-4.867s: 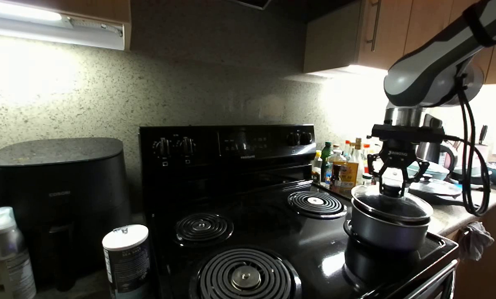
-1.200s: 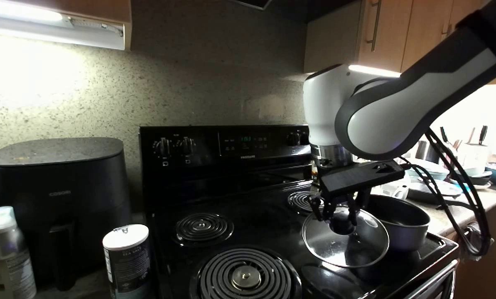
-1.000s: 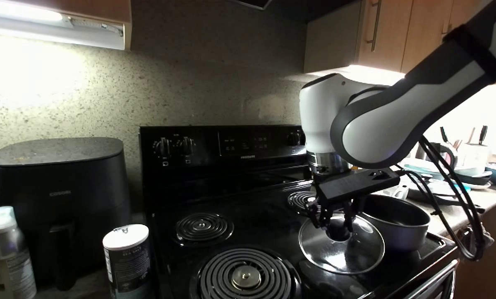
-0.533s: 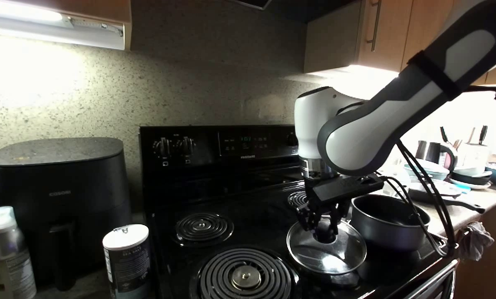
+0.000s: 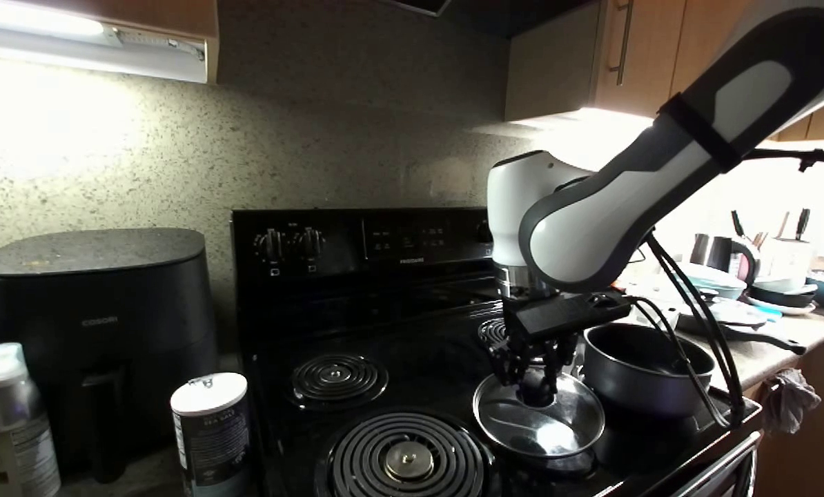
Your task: Remove the lid from the pot
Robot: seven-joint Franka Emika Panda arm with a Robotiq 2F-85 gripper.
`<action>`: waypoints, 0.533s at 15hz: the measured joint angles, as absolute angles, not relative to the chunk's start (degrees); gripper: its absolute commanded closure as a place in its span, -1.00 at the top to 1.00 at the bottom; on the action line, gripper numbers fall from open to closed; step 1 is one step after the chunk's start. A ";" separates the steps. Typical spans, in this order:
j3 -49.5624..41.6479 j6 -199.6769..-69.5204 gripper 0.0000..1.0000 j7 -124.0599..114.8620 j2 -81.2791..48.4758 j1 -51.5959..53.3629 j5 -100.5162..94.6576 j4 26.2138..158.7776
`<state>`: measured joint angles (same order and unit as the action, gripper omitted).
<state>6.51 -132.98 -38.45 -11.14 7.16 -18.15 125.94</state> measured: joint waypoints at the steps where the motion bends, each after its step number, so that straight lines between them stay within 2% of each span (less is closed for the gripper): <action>1: 6.32 -132.86 -0.53 -38.36 -11.44 7.17 -17.74 125.60; 8: 4.49 -131.64 -0.53 -33.35 -14.87 7.14 -13.12 121.03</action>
<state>4.49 -131.64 -33.35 -14.87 7.14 -13.12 121.03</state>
